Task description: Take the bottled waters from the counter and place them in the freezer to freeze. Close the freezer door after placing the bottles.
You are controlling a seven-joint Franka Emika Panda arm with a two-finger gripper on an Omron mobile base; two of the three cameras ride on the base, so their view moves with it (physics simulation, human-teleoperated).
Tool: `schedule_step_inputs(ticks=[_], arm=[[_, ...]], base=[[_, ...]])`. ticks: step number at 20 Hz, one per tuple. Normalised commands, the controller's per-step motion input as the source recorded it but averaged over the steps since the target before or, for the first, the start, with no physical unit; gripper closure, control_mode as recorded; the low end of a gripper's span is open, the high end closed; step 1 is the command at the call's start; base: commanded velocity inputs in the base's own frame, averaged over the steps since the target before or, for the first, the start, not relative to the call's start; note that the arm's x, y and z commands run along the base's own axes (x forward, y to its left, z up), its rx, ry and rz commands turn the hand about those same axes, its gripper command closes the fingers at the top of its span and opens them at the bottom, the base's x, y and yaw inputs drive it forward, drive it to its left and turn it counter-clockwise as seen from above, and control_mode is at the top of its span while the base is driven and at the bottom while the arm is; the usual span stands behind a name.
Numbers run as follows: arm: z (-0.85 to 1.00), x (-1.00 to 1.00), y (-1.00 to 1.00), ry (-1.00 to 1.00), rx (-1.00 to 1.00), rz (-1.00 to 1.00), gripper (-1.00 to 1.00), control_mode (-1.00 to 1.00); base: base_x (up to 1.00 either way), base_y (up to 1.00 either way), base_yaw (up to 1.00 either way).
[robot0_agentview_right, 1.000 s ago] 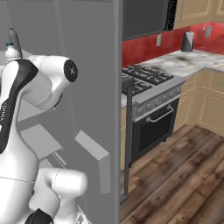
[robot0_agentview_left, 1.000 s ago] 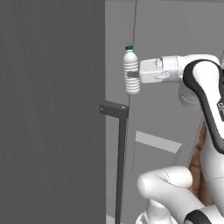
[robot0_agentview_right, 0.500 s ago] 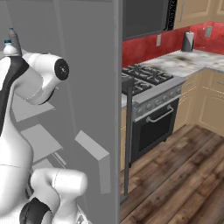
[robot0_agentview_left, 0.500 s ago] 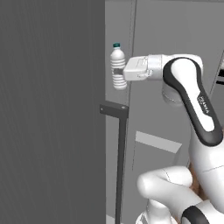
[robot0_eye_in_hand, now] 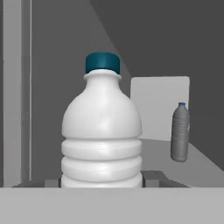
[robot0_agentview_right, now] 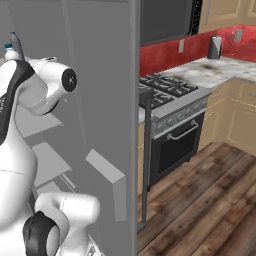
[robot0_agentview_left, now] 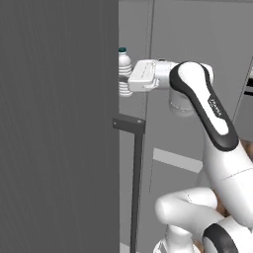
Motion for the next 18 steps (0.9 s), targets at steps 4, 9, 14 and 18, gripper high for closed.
schedule_step_inputs(ticks=[4, 9, 14, 18], arm=[[0.0, 0.22, 0.23, 0.0, 0.0, 0.0, 1.0, -1.0], [0.01, 0.14, 0.01, 0.0, 0.08, 0.0, 1.0, -1.0], [0.0, 0.01, 0.02, 0.0, 0.02, 0.0, 1.0, -1.0], [0.01, 0.11, 0.24, 0.0, 0.0, 0.0, 1.0, -1.0]], base=[[0.0, 0.0, 0.0], [0.0, 0.0, 0.0], [0.0, 0.0, 0.0], [0.0, 0.0, 0.0]])
